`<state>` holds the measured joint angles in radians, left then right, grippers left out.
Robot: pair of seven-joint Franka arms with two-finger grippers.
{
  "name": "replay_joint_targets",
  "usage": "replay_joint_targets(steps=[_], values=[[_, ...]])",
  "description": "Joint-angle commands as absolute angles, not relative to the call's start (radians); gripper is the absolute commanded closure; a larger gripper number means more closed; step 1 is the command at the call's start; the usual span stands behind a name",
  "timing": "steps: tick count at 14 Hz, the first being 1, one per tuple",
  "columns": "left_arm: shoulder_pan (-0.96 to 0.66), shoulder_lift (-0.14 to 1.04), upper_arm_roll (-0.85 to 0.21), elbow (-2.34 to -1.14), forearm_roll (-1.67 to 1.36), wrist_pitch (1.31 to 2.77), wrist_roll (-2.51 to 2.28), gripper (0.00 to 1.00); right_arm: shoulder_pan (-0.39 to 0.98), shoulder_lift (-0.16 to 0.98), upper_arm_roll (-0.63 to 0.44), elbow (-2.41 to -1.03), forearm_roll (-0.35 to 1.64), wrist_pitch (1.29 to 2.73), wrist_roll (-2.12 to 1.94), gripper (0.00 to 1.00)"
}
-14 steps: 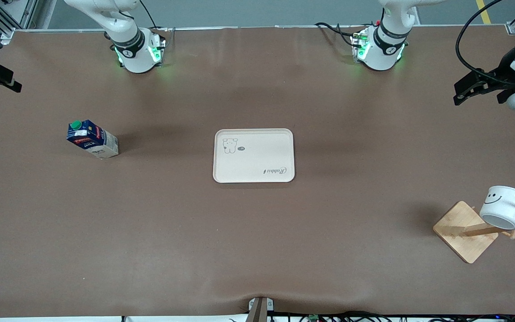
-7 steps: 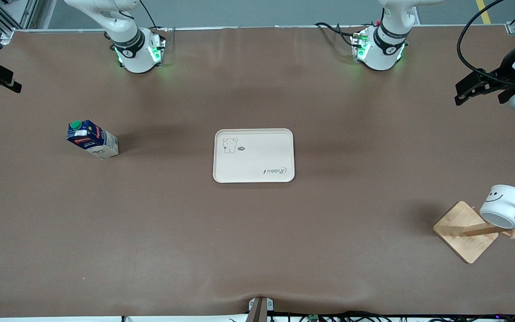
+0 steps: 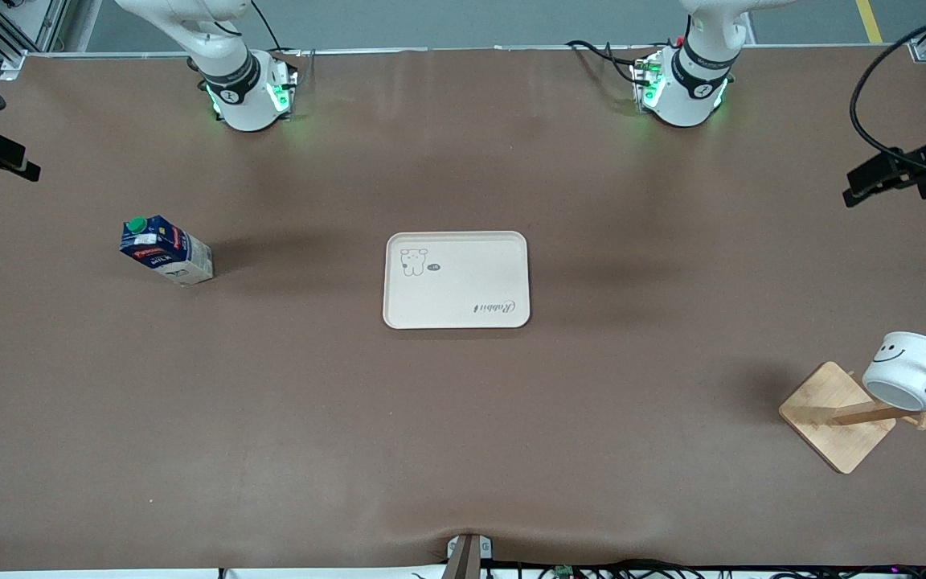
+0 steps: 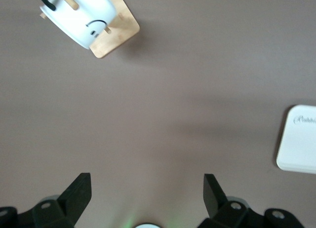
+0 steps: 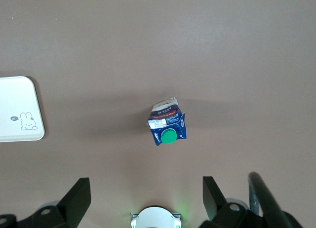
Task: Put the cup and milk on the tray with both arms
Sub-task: 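Reach the right gripper to the milk carton while the left gripper reaches the mug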
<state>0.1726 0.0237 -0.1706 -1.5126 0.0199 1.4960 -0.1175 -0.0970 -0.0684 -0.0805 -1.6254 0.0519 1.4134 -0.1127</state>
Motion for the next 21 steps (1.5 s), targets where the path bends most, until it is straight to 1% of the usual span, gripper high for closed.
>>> replay_joint_targets(steps=[1,2,4,6,7,9,10,13,15,17,19,21], values=[[0.215,0.020,-0.173,-1.601,0.008,1.619,-0.114,0.00,-0.106,0.010,-0.071,-1.594,0.043,1.402,-0.117,0.00],[0.233,0.020,-0.175,-1.635,0.006,1.667,-0.112,0.00,-0.107,0.061,-0.071,-1.592,0.043,1.396,-0.118,0.00],[0.252,0.023,-0.175,-1.704,0.005,1.782,-0.104,0.00,-0.117,0.080,-0.072,-1.588,0.041,1.391,-0.132,0.00],[0.270,0.044,-0.175,-1.730,0.005,1.863,-0.104,0.00,-0.111,0.089,-0.072,-1.601,0.044,1.381,-0.127,0.00],[0.276,0.061,-0.175,-1.730,0.005,1.885,-0.103,0.00,-0.103,0.086,-0.071,-1.632,0.044,1.382,-0.123,0.00],[0.311,0.086,-0.175,-1.742,0.002,1.933,-0.078,0.00,-0.100,0.084,-0.068,-1.699,0.044,1.442,-0.123,0.00],[0.321,0.086,-0.175,-1.773,-0.018,1.983,-0.028,0.00,-0.100,0.084,-0.067,-1.736,0.044,1.484,-0.129,0.00],[0.403,0.097,-0.175,-1.868,-0.148,2.158,0.240,0.00,-0.107,0.081,-0.069,-1.796,0.044,1.514,-0.133,0.00],[0.433,0.130,-0.175,-1.870,-0.221,2.190,0.343,0.00,-0.104,0.061,-0.069,-1.860,0.044,1.580,-0.126,0.00],[0.440,0.147,-0.175,-1.870,-0.287,2.207,0.406,0.00,-0.129,0.058,-0.071,-1.925,0.044,1.633,-0.123,0.00],[0.448,0.161,-0.175,-1.868,-0.339,2.226,0.495,0.00,-0.132,0.013,-0.071,-2.040,0.046,1.727,-0.127,0.00],[0.454,0.179,-0.175,-1.868,-0.374,2.262,0.575,0.00,-0.129,0.009,-0.071,-2.074,0.046,1.758,-0.144,0.00]])
